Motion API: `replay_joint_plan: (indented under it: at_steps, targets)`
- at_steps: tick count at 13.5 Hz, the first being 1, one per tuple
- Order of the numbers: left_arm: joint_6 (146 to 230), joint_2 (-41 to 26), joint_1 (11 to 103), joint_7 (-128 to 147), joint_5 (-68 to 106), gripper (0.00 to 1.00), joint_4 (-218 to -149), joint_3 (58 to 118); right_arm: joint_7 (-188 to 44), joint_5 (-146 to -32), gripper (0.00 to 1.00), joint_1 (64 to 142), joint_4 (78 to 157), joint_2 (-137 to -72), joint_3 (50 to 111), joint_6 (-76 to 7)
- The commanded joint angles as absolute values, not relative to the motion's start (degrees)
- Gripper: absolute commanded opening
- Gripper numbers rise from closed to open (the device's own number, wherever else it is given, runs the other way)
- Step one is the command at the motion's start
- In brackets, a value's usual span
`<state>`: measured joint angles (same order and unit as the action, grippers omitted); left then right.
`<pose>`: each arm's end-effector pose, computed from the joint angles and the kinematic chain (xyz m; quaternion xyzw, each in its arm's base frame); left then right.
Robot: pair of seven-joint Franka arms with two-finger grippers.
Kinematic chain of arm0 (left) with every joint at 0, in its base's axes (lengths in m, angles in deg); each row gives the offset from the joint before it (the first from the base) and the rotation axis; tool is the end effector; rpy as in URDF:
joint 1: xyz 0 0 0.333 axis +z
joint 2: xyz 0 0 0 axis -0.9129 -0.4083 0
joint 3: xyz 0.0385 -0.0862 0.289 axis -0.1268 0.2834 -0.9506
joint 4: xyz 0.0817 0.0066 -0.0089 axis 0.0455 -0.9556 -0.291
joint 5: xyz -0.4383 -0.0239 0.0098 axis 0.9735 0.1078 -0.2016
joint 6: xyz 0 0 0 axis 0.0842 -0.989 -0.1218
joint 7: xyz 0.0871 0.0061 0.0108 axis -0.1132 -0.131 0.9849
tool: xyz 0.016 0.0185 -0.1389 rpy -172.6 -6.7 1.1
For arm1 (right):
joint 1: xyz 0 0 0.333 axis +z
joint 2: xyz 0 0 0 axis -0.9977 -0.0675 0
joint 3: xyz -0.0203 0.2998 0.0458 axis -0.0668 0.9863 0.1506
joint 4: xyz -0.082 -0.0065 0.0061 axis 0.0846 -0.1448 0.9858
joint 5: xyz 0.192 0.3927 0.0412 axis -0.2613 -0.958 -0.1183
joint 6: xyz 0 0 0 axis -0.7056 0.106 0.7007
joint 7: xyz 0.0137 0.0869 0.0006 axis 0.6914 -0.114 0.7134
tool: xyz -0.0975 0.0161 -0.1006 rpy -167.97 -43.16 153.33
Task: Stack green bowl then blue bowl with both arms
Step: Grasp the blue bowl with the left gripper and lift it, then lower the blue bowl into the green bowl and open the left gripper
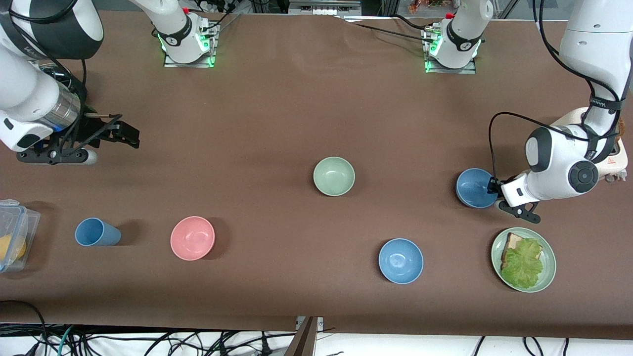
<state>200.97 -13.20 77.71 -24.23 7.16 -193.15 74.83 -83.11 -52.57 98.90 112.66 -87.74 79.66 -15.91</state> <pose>0.6259 0.0730 0.1189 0.9775 -0.1913 -0.0828 0.0311 0.6303 0.0777 0.4869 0.9996 0.0036 -0.0262 0.0039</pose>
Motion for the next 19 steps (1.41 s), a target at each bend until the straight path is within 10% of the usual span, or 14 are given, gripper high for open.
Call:
replay_joint_plan:
  at_steps: [1, 9, 19]
  targets:
    - [200.54, -12.24, 78.12, -25.58, 6.18, 0.0, -192.44, 75.66, -79.27, -52.43, 0.99, 97.64, 111.07, -87.84, 80.19, -14.32]
    - [178.57, -10.3, 71.73, -8.85, 8.02, 0.0, -177.95, 87.43, -77.85, -52.26, 0.99, 97.82, 111.07, -88.02, 80.27, -14.24]
    - [183.13, -24.97, 49.91, 18.19, 13.48, 0.0, -161.5, 87.18, -75.74, -52.78, 0.99, 97.82, 111.24, -89.07, 79.83, -14.41]
